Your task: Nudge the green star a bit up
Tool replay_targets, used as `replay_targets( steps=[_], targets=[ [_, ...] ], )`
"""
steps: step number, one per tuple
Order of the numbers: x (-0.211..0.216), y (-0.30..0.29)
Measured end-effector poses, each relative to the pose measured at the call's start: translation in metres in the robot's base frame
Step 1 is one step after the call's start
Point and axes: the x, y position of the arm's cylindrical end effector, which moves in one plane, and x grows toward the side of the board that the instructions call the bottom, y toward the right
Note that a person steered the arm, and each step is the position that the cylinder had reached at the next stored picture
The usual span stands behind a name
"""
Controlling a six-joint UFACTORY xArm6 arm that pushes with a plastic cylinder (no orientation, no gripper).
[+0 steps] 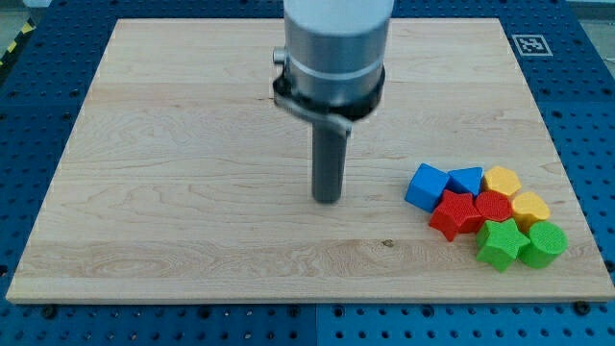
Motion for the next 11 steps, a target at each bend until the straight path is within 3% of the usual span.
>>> replay_targets(
  steps=[1,2,5,6,7,11],
  targets=[
    [0.065,0.029],
    [0.085,0.054],
    [0.085,0.074],
    [0.085,0.094],
    [0.085,0.160],
    [0.085,0.211]
  ],
)
